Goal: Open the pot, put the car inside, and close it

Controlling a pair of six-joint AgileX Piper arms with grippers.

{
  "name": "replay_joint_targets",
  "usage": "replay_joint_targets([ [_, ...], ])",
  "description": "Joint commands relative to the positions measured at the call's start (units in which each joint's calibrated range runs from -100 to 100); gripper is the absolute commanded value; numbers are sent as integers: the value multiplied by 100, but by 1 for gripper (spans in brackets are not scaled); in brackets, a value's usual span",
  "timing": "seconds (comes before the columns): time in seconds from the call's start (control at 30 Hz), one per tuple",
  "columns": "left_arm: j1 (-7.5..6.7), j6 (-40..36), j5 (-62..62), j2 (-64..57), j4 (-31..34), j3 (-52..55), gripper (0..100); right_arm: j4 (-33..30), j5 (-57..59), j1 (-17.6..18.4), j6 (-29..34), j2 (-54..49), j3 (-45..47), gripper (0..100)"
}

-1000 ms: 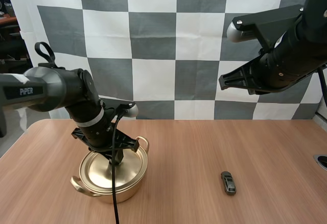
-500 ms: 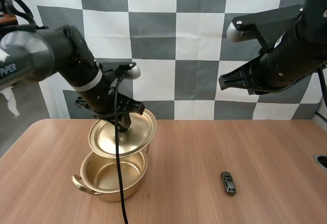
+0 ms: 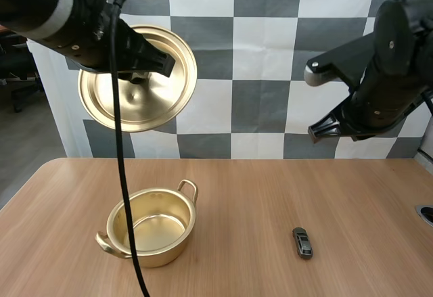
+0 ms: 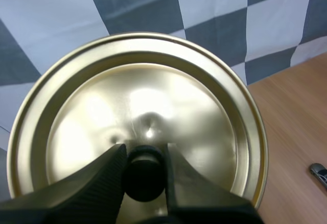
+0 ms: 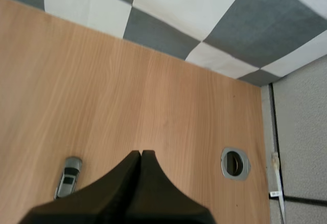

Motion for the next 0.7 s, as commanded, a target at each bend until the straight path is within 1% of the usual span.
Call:
replay_joint_targets([
  [0.0,-4,155,0,-1120,152,-3,0,98,10,1,-23,240,255,0],
  [0.17,-4,254,0,-1942,797,-3,0,476,10,1,-27,576,822,0],
  [0.23,-4,277,0,-2201,907,-3,0,686,10,1,-27,676,886,0],
  [0.37,-4,305,0,-2525,907,-3,0,1150,10,1,32,762,887,0],
  [0.5,-4,305,0,-2554,907,9,0,1164,10,1,316,762,887,0],
  [0.57,-4,305,0,-2554,907,38,0,1078,10,1,530,762,887,0],
  [0.67,-4,313,0,-2554,907,132,0,927,10,1,643,775,887,0],
])
